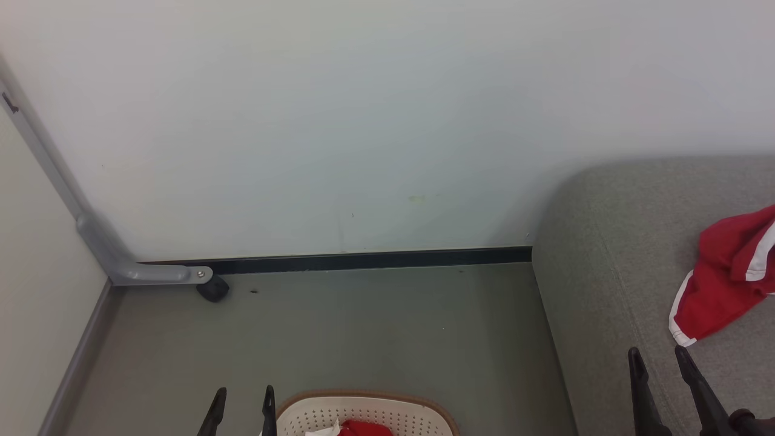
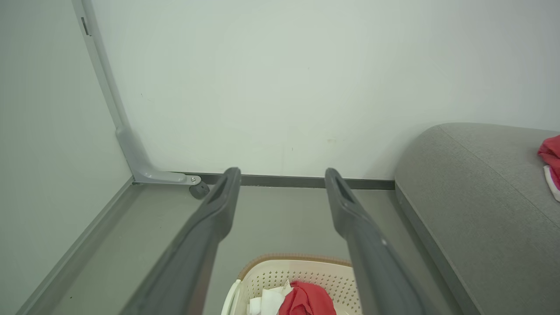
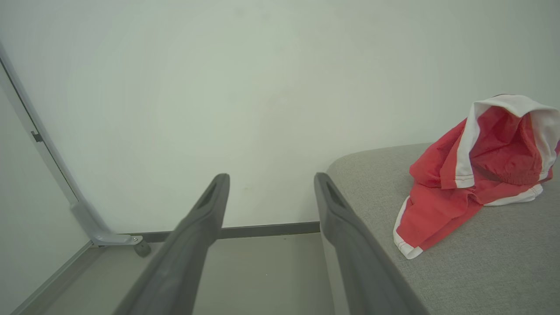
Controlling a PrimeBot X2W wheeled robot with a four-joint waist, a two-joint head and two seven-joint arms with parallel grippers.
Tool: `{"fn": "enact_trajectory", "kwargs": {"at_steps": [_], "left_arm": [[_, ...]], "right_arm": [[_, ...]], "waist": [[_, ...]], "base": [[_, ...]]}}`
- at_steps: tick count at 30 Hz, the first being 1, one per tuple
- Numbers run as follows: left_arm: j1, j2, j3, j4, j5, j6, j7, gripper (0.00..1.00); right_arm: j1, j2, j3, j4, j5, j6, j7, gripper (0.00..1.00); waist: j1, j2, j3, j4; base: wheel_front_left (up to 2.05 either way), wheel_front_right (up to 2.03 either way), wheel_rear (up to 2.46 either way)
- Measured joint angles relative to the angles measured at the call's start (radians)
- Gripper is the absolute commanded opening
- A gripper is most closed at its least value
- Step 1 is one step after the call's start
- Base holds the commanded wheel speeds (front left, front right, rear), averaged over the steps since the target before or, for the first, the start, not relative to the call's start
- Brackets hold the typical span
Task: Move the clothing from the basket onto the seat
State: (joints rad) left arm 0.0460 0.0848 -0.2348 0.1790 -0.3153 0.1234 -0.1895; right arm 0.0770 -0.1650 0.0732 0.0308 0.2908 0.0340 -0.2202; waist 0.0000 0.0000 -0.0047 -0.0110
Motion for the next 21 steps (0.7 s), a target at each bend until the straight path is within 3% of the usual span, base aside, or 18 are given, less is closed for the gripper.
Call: {"fn": "enact_trajectory", "kwargs": {"at_steps": [9,21], "left_arm": [[-0.007,-0.015,-0.023,0.035,0.000,0.000,0.013,1.00],[-0.110,-0.028,-0.109,0.180,-0.004,-0.002,0.064,1.00]], "right_arm": [[0.000,-0.004,0.000,-0.064,0.000,0.000,0.013,1.00],[-0.061,-0.014,0.004,-0.152,0.000,0.001,0.029,1.00]], "waist": [[0.0000,0.0000,0.043,-0.005],[0.0001,0.0001,0.140,-0.025]], "base": [[0.00,0.00,0.00],[0.00,0.00,0.00]]}}
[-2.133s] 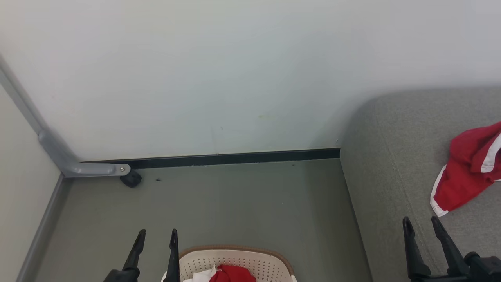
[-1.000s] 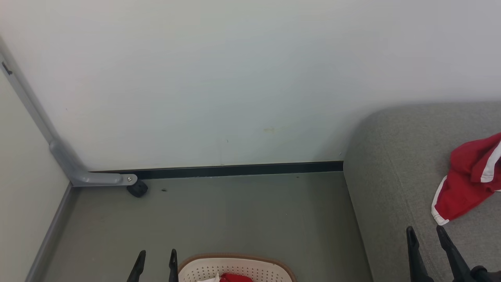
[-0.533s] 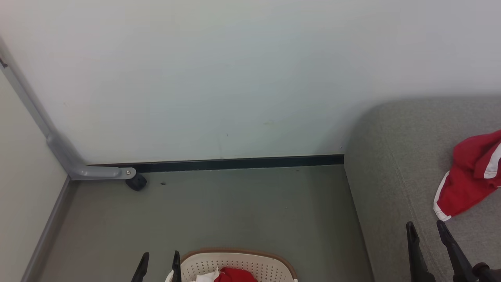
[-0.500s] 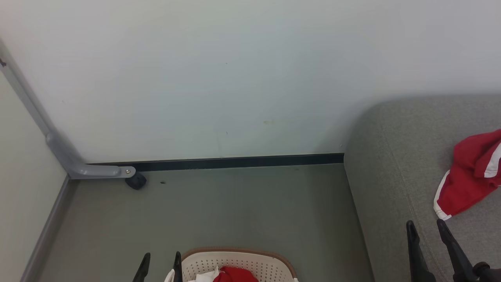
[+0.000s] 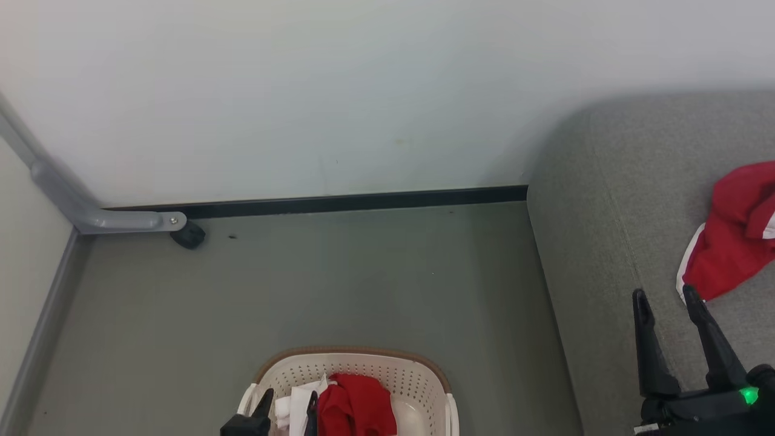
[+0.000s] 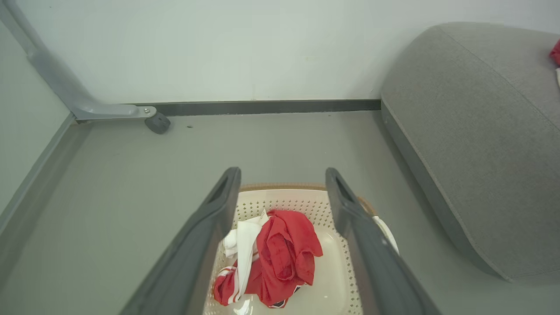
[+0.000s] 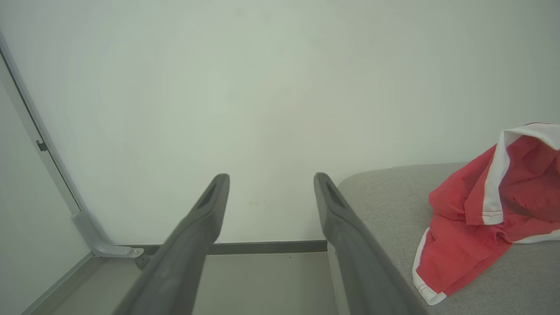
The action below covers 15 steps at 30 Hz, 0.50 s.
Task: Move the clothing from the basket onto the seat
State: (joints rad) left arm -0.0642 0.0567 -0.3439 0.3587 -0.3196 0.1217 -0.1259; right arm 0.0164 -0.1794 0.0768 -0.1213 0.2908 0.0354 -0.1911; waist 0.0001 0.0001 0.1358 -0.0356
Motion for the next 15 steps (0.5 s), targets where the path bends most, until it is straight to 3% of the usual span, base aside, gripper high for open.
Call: {"fn": "enact_trajectory", "kwargs": {"at_steps": [15], "left_arm": [[-0.225,-0.007,-0.087,0.230,-0.040,0.001,0.063,1.00]], "right_arm": [[-0.140,-0.044,-0.013,-0.105,0.000,0.010,0.031,1.00]], "waist": [[0.0001,0.0001,0.198,-0.044]], "base": [[0.00,0.00,0.00]]}}
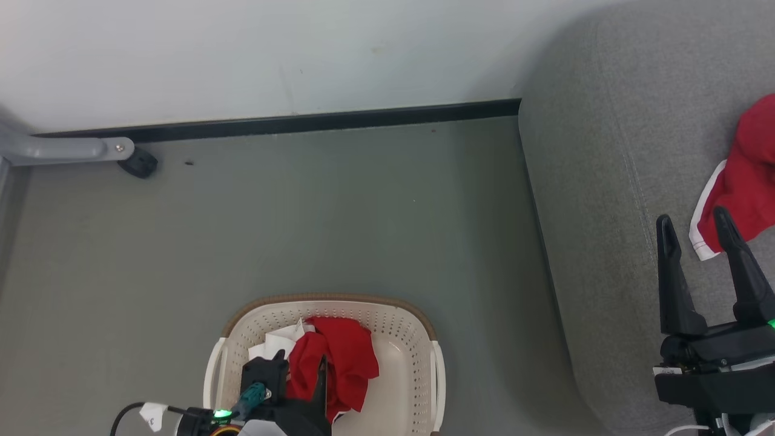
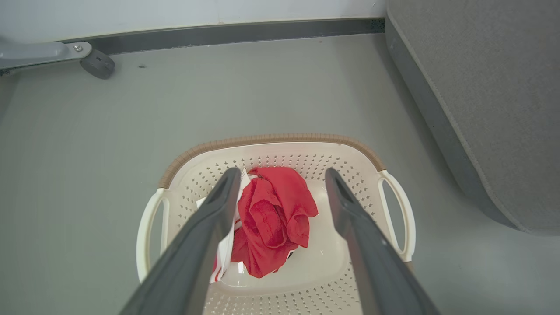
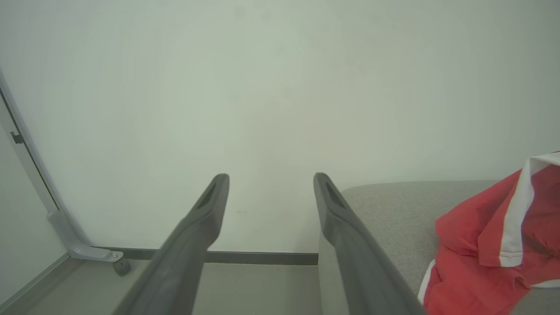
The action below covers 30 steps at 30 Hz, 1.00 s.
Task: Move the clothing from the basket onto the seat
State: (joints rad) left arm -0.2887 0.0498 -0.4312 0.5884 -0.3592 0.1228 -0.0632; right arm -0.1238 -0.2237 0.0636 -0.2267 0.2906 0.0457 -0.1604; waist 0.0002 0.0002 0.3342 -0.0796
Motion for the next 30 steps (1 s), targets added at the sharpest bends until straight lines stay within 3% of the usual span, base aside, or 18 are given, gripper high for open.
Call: {"fn": "enact_trajectory", "kwargs": {"at_steps": [11,23,30], "left_arm": [[-0.153,-0.004,-0.028,0.139,-0.050,0.000,0.037,1.00],[-0.325,-0.006,0.031,0.284,-0.051,0.000,0.074,1.00],[-0.419,0.034,0.065,0.355,-0.046,0.000,0.098,1.00]], "right_arm": [[-0.078,-0.005,-0.001,-0.076,0.000,0.004,0.011,1.00],[-0.163,0.010,-0.005,-0.147,0.005,0.004,0.010,1.00],[-0.213,0.026,-0.010,-0.161,0.019,0.003,-0.007,1.00]], "waist": [[0.0001,0.0000,0.162,-0.040],[-0.0001,0.0001,0.338,-0.108],[-0.0001,0.0001,0.442,-0.149]], "base": [[0.00,0.00,0.00],[0.00,0.00,0.00],[0.00,0.00,0.00]]}}
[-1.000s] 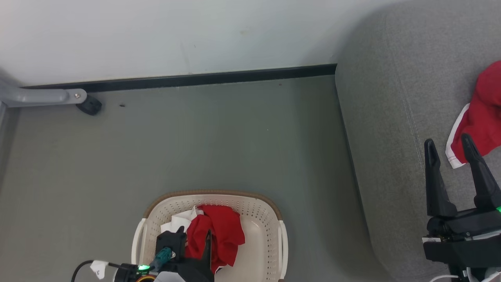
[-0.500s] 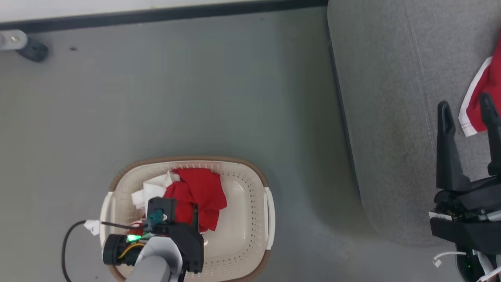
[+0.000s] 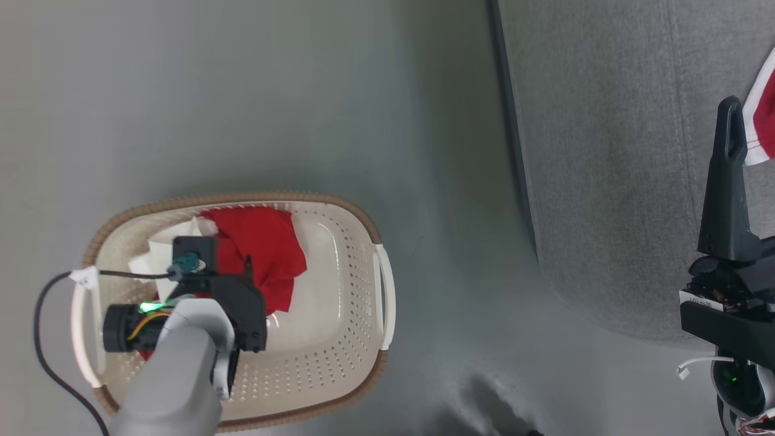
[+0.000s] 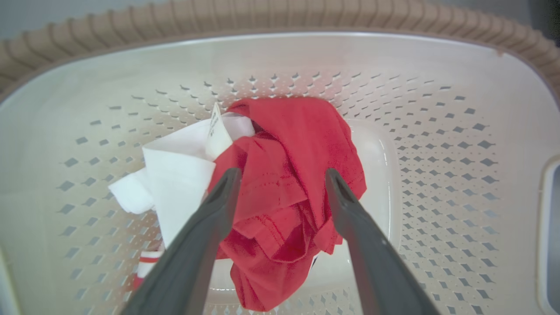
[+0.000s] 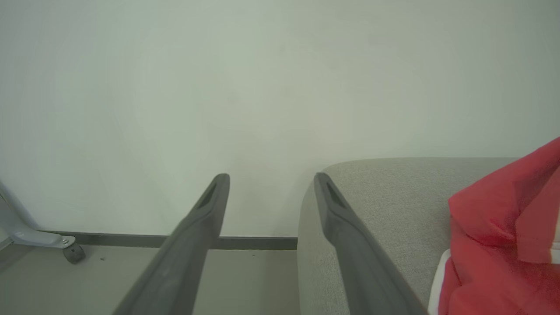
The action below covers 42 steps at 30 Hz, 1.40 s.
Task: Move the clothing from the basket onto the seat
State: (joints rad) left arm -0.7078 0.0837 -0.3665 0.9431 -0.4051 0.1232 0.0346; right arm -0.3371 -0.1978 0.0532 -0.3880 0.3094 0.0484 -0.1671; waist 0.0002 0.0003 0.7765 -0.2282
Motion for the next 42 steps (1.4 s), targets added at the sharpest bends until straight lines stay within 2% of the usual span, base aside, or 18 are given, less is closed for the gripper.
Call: {"fn": "enact_trajectory", "kwargs": {"at_steps": [10,22,23,24,25,26,42], "left_arm": [[-0.095,0.042,0.066,0.091,0.003,0.000,0.000,1.00],[-0.146,0.015,0.120,0.198,-0.009,0.000,0.011,1.00],[-0.151,0.013,0.124,0.206,-0.009,0.000,0.011,0.75],[-0.154,0.012,0.130,0.212,-0.010,0.000,0.012,0.43],[-0.156,0.011,0.132,0.217,-0.013,0.000,0.012,0.19],[-0.157,0.010,0.132,0.223,-0.015,0.000,0.012,0.00],[-0.189,-0.013,0.153,0.295,-0.015,0.000,-0.036,0.00]], "right_arm": [[-0.029,0.013,0.002,0.007,0.008,0.000,-0.023,1.00],[-0.063,0.018,0.005,0.024,0.006,0.002,-0.050,1.00],[-0.063,0.018,0.005,0.025,0.006,0.002,-0.051,1.00],[-0.063,0.018,0.005,0.025,0.005,0.003,-0.051,1.00],[-0.063,0.018,0.005,0.025,0.005,0.005,-0.052,1.00],[-0.063,0.018,0.006,0.026,0.005,0.005,-0.053,1.00],[-0.065,0.018,0.011,0.072,-0.007,0.010,-0.065,1.00]], "waist": [[0.0000,-0.0001,0.127,-0.052],[-0.0001,-0.0001,0.199,-0.093],[-0.0001,-0.0002,0.200,-0.093],[-0.0001,-0.0002,0.200,-0.092],[-0.0001,-0.0003,0.201,-0.091],[-0.0001,-0.0003,0.202,-0.090],[-0.0001,-0.0003,0.181,-0.072]], "base": [[0.00,0.00,0.00],[0.00,0.00,0.00],[0.00,0.00,0.00],[0.00,0.00,0.00],[0.00,0.00,0.00],[0.00,0.00,0.00],[0.00,0.00,0.00]]}}
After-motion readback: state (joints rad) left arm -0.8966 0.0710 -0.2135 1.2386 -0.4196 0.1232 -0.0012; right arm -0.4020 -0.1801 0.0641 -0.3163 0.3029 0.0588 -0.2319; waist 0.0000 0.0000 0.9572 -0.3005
